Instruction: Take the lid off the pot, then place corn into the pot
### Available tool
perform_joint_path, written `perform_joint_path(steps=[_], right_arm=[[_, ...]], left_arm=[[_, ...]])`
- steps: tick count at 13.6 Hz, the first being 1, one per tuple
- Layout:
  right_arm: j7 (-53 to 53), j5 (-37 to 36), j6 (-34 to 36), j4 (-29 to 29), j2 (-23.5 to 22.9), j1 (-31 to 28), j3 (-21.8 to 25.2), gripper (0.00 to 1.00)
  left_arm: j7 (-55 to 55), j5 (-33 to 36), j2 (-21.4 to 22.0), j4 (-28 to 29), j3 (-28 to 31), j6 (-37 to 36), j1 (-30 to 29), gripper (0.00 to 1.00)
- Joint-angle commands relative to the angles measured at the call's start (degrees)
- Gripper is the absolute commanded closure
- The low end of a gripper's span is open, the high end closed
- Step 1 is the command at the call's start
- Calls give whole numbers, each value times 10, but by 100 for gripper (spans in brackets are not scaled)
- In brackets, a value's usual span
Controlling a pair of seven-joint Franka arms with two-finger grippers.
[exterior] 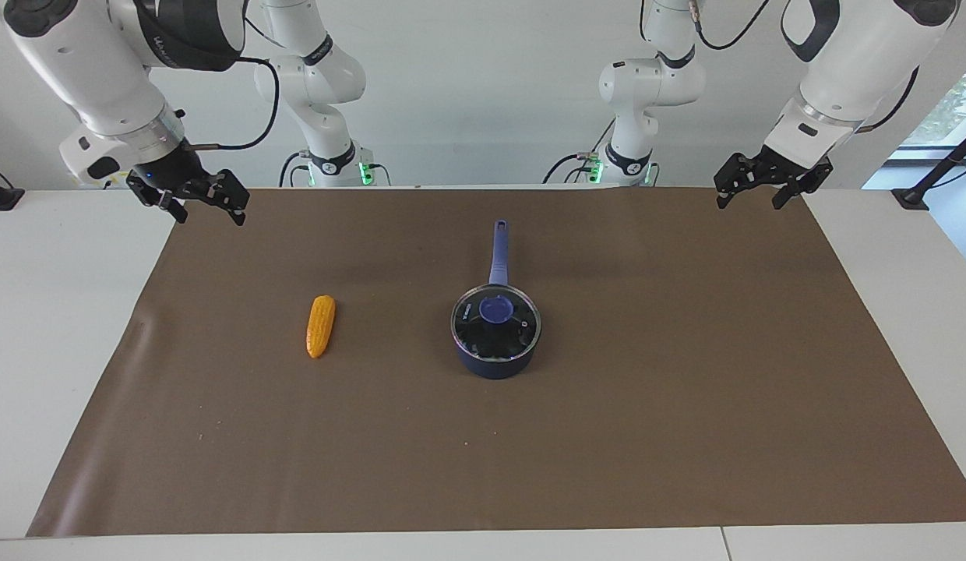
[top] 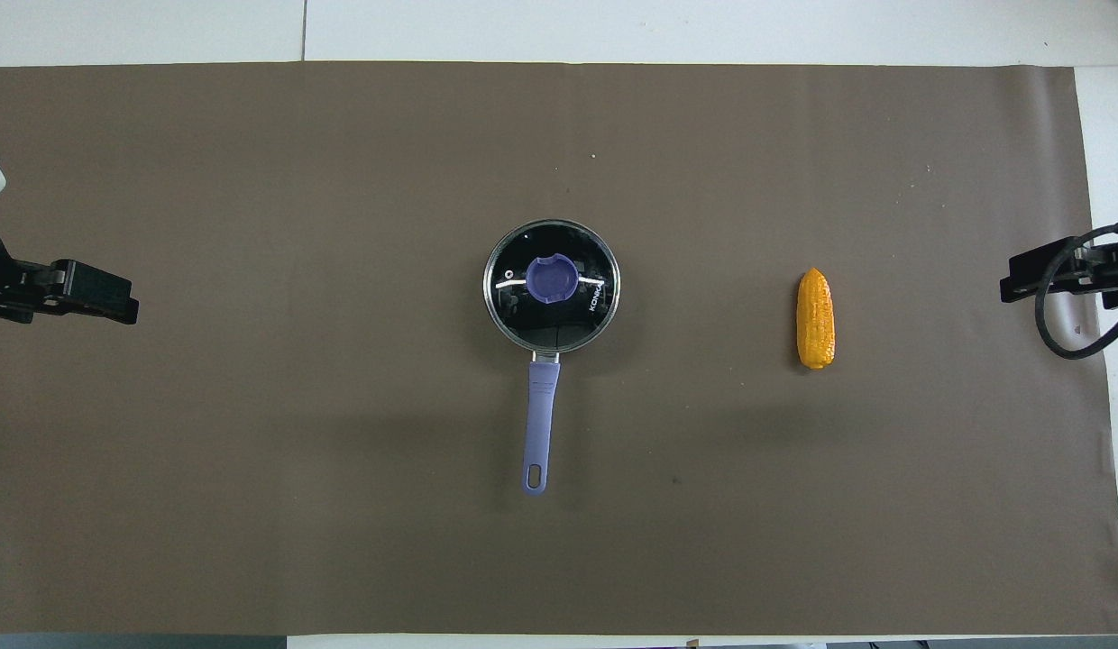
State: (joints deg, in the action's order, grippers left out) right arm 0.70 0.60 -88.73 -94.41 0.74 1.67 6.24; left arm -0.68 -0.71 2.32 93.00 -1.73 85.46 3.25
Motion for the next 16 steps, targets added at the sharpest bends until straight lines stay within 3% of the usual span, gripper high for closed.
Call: perform_joint_path(steps=[1, 7, 10, 12, 15, 16], right_arm=[[-17, 2, -5, -2, 6, -4, -2, 0], [-17, 1, -5, -8, 8, -2, -4, 0], [-15, -1, -20, -26, 15, 16, -4, 0], [-15, 1, -66, -69, 15, 16, -4, 0], [-6, 8, -178, -131, -20, 43, -4, 0], [-6, 8, -226, -161, -29, 58, -4, 0]], left_arm=[[8, 9, 6, 7, -6, -4, -1, 0], [8, 4, 9, 11, -9, 14, 3, 0], [98, -24, -5, 4, -9, 55, 65, 0], [208, -30, -70, -35, -8, 75, 161, 0], [342, -30, -267, -218, -6, 77, 260, 0], [373, -31, -307, -249, -3, 83, 281, 0]])
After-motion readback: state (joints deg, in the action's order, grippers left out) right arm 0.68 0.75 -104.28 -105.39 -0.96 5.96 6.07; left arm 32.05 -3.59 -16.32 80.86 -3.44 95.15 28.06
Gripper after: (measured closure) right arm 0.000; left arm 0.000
